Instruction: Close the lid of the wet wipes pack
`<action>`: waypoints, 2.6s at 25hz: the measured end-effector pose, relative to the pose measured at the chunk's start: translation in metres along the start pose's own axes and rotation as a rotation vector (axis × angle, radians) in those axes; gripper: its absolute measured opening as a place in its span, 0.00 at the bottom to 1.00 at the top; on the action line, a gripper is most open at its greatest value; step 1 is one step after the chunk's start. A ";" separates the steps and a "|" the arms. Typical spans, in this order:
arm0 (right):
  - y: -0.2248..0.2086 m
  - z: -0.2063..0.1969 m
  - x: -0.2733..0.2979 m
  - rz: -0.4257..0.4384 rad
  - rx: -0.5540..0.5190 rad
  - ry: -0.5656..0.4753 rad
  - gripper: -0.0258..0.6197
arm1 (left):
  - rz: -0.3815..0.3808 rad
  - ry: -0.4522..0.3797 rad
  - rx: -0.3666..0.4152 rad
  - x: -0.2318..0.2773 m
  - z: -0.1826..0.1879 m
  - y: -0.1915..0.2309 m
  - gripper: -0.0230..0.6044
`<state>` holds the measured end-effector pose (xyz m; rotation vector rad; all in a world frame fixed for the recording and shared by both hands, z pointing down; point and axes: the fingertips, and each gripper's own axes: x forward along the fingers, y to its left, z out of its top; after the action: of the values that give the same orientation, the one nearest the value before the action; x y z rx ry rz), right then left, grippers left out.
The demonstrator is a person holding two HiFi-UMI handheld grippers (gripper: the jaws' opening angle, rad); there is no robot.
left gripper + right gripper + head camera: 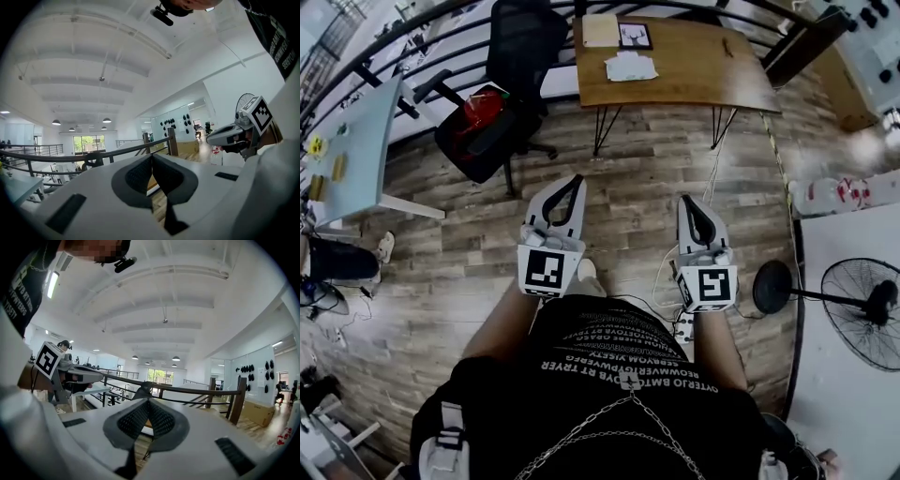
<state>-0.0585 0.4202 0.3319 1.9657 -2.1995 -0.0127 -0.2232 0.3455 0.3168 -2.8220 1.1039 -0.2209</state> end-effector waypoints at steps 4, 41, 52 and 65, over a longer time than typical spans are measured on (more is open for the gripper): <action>0.002 0.005 0.025 -0.003 -0.009 0.012 0.06 | -0.013 0.001 -0.012 0.013 -0.001 0.018 0.08; -0.024 -0.022 0.114 0.024 0.050 0.077 0.06 | -0.035 0.064 -0.021 0.088 -0.031 0.048 0.08; -0.075 -0.029 0.179 0.082 0.067 0.085 0.13 | 0.011 0.012 -0.036 0.152 -0.021 0.061 0.08; -0.134 -0.026 0.213 0.124 0.038 0.100 0.20 | 0.028 0.040 -0.072 0.230 -0.010 0.056 0.08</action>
<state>0.0553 0.1973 0.3684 1.8038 -2.2674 0.1429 -0.0951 0.1480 0.3408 -2.8747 1.1820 -0.2416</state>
